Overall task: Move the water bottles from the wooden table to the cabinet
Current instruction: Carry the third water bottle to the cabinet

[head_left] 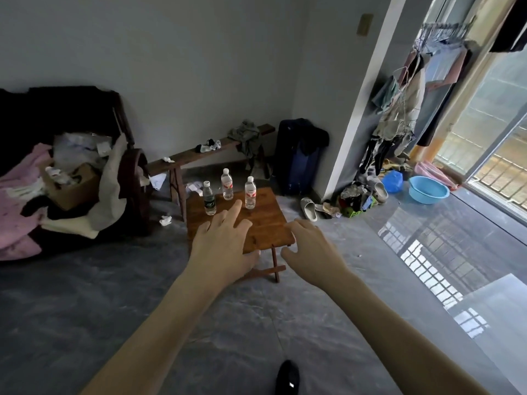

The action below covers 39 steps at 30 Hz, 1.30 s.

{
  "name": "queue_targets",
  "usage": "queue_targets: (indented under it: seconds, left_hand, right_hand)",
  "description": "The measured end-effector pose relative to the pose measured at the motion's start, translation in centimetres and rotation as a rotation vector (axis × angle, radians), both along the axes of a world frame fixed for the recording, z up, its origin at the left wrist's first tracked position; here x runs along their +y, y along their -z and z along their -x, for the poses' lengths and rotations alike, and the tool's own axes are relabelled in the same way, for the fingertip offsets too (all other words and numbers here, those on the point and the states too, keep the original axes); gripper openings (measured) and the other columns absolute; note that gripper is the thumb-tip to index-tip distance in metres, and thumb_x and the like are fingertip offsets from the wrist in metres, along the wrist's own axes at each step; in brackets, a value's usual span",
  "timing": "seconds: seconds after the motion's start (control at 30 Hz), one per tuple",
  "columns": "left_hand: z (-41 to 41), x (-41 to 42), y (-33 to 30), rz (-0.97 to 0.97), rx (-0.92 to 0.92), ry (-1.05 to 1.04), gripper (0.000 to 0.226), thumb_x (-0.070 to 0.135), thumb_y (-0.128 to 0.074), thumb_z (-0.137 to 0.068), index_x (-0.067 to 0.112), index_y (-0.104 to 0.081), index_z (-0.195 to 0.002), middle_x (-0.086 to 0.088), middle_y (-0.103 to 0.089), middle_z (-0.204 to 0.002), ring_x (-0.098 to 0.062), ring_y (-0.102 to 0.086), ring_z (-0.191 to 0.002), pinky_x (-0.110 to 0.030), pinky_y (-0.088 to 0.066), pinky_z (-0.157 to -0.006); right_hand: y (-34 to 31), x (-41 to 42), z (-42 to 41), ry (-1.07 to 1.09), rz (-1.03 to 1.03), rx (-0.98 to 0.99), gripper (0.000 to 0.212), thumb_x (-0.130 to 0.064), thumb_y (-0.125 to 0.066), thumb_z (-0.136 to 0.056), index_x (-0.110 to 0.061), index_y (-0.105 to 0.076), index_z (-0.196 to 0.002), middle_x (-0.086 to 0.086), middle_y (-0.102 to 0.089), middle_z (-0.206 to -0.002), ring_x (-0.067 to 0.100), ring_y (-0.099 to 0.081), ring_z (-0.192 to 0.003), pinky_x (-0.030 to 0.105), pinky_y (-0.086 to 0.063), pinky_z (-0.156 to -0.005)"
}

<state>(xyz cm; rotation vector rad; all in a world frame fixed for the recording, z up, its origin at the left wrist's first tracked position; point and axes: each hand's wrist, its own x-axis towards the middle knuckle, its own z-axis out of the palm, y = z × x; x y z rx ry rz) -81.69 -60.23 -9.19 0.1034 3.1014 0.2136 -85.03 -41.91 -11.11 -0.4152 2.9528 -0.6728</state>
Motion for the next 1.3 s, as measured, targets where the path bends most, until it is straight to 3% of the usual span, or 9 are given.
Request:
queue_targets:
  seconds: [0.17, 0.43, 0.57, 0.9, 1.07, 1.3]
  left_hand:
    - [8.2, 1.6, 0.5, 0.007, -0.016, -0.031, 0.064, 0.059, -0.053, -0.093, 0.031, -0.038, -0.149, 0.000, -0.002, -0.169, -0.025, -0.018, -0.153, -0.047, -0.025, -0.120]
    - [21.0, 4.6, 0.7, 0.008, -0.044, -0.083, 0.067, 0.059, -0.053, -0.094, 0.031, -0.035, -0.152, 0.003, -0.002, -0.169, -0.024, -0.018, -0.153, -0.047, -0.028, -0.119]
    - [25.2, 4.5, 1.5, 0.005, -0.057, -0.111, 0.064, 0.060, -0.054, -0.093, 0.031, -0.039, -0.149, 0.004, -0.003, -0.169, -0.024, -0.020, -0.153, -0.047, -0.031, -0.117]
    - [34.8, 0.9, 4.9, 0.011, -0.163, -0.201, 0.062, 0.058, -0.052, -0.095, 0.030, -0.038, -0.149, 0.000, 0.000, -0.170, -0.025, -0.014, -0.155, -0.047, -0.025, -0.120]
    - [41.1, -2.9, 6.4, 0.002, -0.182, -0.227, 0.062, 0.059, -0.051, -0.095, 0.031, -0.038, -0.149, 0.001, -0.004, -0.169, -0.024, -0.017, -0.154, -0.047, -0.023, -0.121]
    - [51.0, -7.5, 9.3, -0.019, -0.248, -0.180, 0.062, 0.058, -0.052, -0.095, 0.029, -0.039, -0.147, 0.002, -0.006, -0.169, -0.025, -0.021, -0.153, -0.048, -0.027, -0.119]
  right_hand:
    - [0.3, 1.6, 8.6, -0.009, 0.017, 0.007, 0.033, -0.042, -0.054, -0.094, -0.026, -0.056, -0.122, -0.006, -0.053, -0.132, 0.017, -0.052, -0.120, 0.037, -0.048, -0.092]
    - [0.3, 4.6, 23.1, -0.047, -0.026, -0.002, 0.045, -0.032, -0.054, -0.092, -0.027, -0.049, -0.137, -0.003, -0.047, -0.144, 0.019, -0.048, -0.128, 0.037, -0.045, -0.102]
    - [1.1, 4.6, 28.4, -0.097, -0.016, -0.022, 0.043, -0.036, -0.056, -0.092, -0.028, -0.050, -0.134, -0.005, -0.049, -0.141, 0.016, -0.050, -0.124, 0.035, -0.046, -0.098]
    - [5.2, 0.5, 40.4, -0.194, -0.018, -0.111, 0.041, -0.039, -0.053, -0.088, -0.031, -0.052, -0.127, -0.008, -0.050, -0.136, 0.015, -0.051, -0.120, 0.042, -0.051, -0.095]
    - [7.5, -3.1, 46.5, -0.205, -0.021, -0.163, 0.038, -0.043, -0.049, -0.087, -0.033, -0.054, -0.123, -0.009, -0.051, -0.135, 0.013, -0.054, -0.116, 0.039, -0.053, -0.091]
    - [11.3, -7.7, 54.2, -0.169, -0.035, -0.286, 0.048, -0.038, -0.049, -0.084, -0.035, -0.050, -0.132, -0.006, -0.048, -0.143, 0.020, -0.054, -0.121, 0.044, -0.052, -0.095]
